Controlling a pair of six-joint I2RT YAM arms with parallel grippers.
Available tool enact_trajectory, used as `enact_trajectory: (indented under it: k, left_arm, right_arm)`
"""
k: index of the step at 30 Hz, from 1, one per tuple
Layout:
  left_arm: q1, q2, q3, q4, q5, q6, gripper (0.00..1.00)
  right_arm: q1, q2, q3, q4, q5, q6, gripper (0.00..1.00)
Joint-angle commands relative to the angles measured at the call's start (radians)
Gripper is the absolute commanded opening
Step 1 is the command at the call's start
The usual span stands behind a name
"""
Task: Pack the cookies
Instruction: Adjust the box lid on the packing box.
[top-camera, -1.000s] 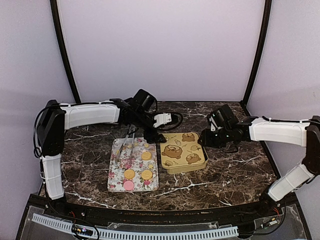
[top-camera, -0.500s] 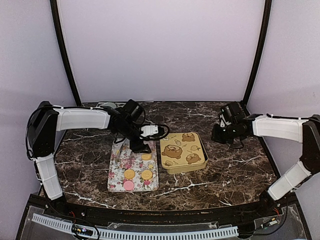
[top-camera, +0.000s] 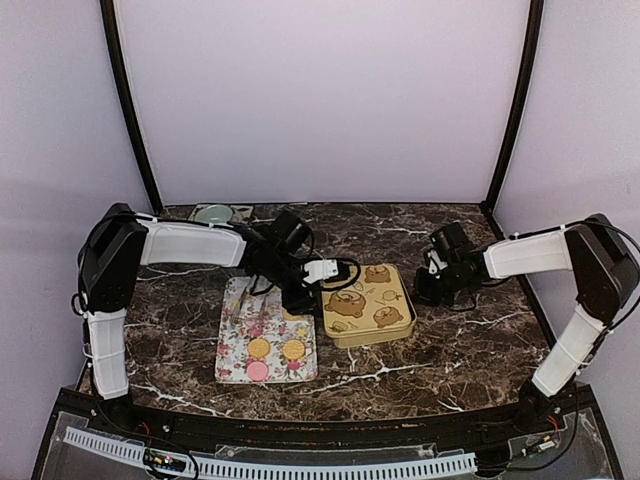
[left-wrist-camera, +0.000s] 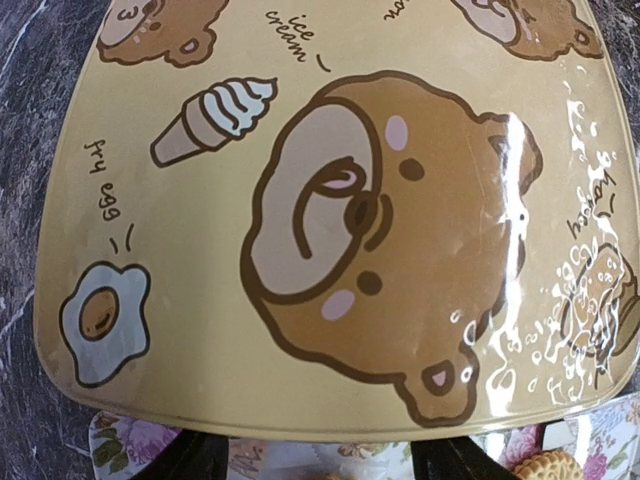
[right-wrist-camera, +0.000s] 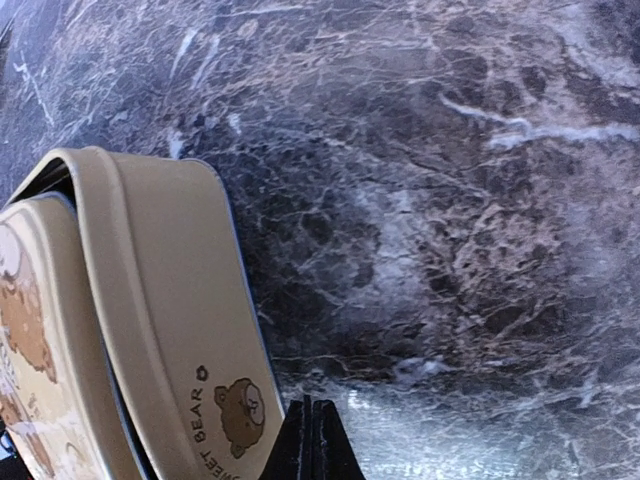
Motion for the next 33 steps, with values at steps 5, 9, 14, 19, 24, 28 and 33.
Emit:
enact_trajectory:
  k: [5, 9, 14, 19, 24, 28, 33]
  left_arm:
    - [-0.016, 0.017, 0.069, 0.058, 0.017, -0.059, 0.65]
    - [-0.018, 0.025, 0.082, 0.049, 0.004, -0.054, 0.64]
    - [-0.018, 0.022, 0.081, 0.047, 0.010, -0.056, 0.64]
    - [-0.026, 0.022, 0.097, 0.045, 0.014, -0.062, 0.64]
    - [-0.031, 0.024, 0.108, 0.048, 0.015, -0.065, 0.64]
    - [-0.035, 0.027, 0.112, 0.044, 0.013, -0.065, 0.64]
    - [-0.037, 0.054, 0.109, 0.028, 0.001, -0.054, 0.64]
  right_arm:
    - [-0.004, 0.008, -0.055, 0.169, -0.171, 0.062, 0.00]
    - [-0.008, -0.008, -0.083, 0.177, -0.179, 0.067, 0.00]
    - [-0.090, -0.085, -0.103, 0.108, -0.127, 0.036, 0.00]
    - [-0.121, -0.143, -0.052, -0.014, -0.013, -0.037, 0.00]
    - [-0.121, -0.075, -0.060, 0.029, -0.061, -0.029, 0.00]
    - [-0.107, -0.001, -0.108, 0.140, -0.157, 0.014, 0.00]
    - [-0.058, 0.019, -0.122, 0.231, -0.241, 0.050, 0.00]
